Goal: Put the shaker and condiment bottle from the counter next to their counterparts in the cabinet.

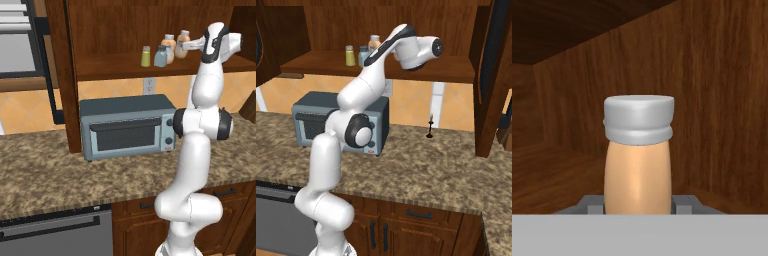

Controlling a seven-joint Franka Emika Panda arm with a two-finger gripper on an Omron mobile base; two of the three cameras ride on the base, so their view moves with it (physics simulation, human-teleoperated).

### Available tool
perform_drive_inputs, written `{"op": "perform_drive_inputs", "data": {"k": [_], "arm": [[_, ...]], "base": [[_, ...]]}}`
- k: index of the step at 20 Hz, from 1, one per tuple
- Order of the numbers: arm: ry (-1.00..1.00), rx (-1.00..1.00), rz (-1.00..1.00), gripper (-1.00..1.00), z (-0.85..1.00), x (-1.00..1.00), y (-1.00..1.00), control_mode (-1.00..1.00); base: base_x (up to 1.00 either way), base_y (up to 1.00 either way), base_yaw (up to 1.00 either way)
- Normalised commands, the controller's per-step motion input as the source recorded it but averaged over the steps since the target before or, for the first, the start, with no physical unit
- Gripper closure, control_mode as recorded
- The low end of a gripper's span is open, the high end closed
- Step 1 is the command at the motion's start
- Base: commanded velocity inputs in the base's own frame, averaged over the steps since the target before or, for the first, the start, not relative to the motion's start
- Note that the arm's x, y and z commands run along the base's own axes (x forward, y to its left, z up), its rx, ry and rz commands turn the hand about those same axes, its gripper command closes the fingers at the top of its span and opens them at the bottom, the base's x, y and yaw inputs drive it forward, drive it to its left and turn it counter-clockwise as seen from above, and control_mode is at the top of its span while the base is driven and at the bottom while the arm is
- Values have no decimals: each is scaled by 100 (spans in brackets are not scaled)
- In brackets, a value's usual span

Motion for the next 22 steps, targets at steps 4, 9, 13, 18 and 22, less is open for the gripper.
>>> {"op": "perform_drive_inputs", "data": {"k": [4, 9, 13, 18, 22], "arm": [[0, 0, 0, 100, 0, 1, 15, -100], [0, 0, 0, 100, 0, 0, 13, -100], [0, 0, 0, 100, 0, 0, 22, -100], [0, 0, 0, 100, -2, 0, 20, -100], [0, 0, 0, 100, -5, 0, 10, -100]], "base": [[0, 0, 0], [0, 0, 0], [0, 0, 0], [0, 0, 0], [0, 0, 0]]}}
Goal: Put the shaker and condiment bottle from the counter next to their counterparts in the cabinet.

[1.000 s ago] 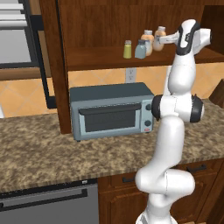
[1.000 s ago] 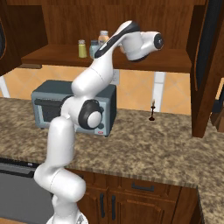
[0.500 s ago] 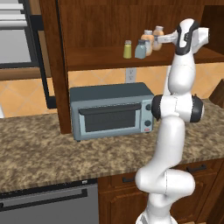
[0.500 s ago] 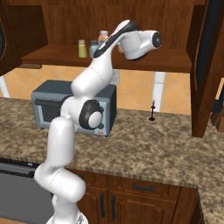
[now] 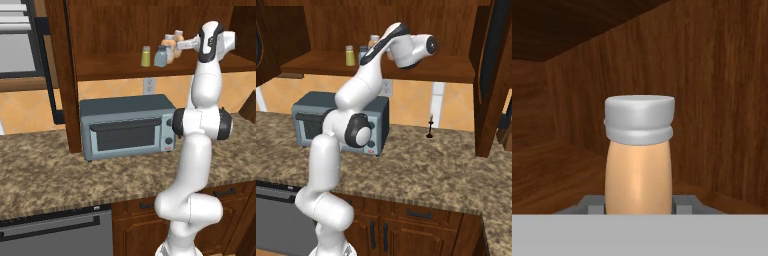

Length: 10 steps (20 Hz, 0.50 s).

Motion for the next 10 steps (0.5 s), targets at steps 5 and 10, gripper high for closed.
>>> {"op": "perform_drive_inputs", "data": {"k": [5, 10], "arm": [[0, 0, 0, 100, -12, 0, 7, -100], [0, 0, 0, 100, -14, 0, 15, -100]], "base": [[0, 0, 0], [0, 0, 0]]}}
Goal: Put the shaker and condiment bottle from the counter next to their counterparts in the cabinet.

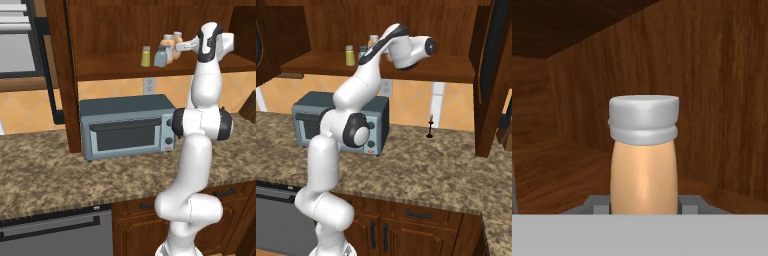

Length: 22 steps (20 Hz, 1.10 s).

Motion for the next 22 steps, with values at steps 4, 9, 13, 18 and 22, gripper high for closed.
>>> {"op": "perform_drive_inputs", "data": {"k": [4, 9, 13, 18, 22], "arm": [[0, 0, 0, -100, -8, 0, 9, -100], [0, 0, 0, -100, -2, 0, 2, -100], [0, 0, 0, -100, 0, -12, 0, -100], [0, 0, 0, -100, 5, -24, -1, -100], [-1, 0, 0, -100, 18, -38, -11, -100]], "base": [[0, 0, 0], [0, 0, 0], [0, 0, 0], [0, 0, 0], [0, 0, 0]]}}
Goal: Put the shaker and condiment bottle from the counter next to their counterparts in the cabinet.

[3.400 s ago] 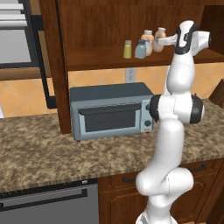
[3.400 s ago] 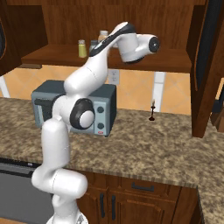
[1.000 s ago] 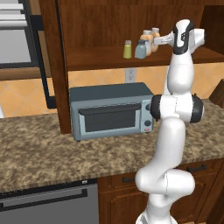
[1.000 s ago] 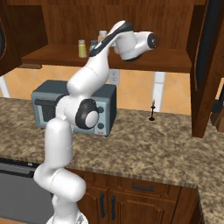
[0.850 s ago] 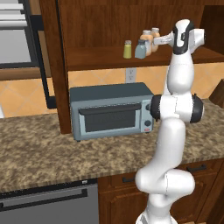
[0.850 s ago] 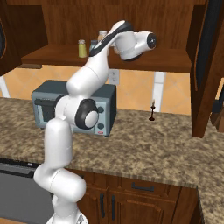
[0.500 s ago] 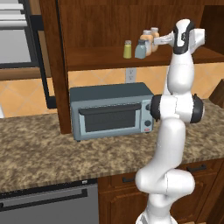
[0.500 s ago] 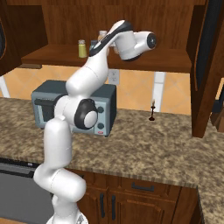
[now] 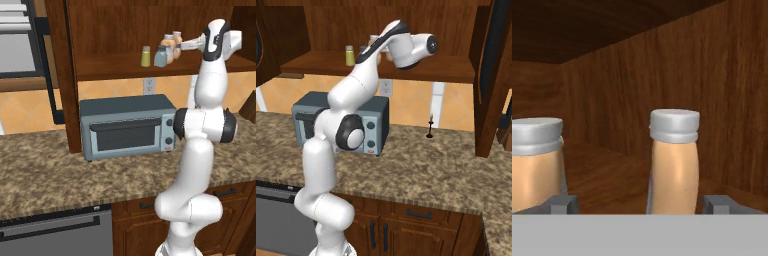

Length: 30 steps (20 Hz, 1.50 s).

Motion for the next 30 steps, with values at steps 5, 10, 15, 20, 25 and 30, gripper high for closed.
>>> {"op": "perform_drive_inputs", "data": {"k": [5, 10, 15, 20, 25, 30], "arm": [[-2, 0, 0, -100, 12, -67, -12, -100], [-1, 0, 0, -100, 1, -95, -6, -100], [-2, 0, 0, -100, 0, -100, 0, -100], [0, 0, -1, -100, 0, -100, 0, -100], [-6, -1, -4, -100, 0, -100, 7, -100], [-17, -2, -13, -100, -24, -100, 15, -100]], "base": [[0, 0, 0], [0, 0, 0], [0, 0, 0], [0, 0, 0], [0, 0, 0], [0, 0, 0]]}}
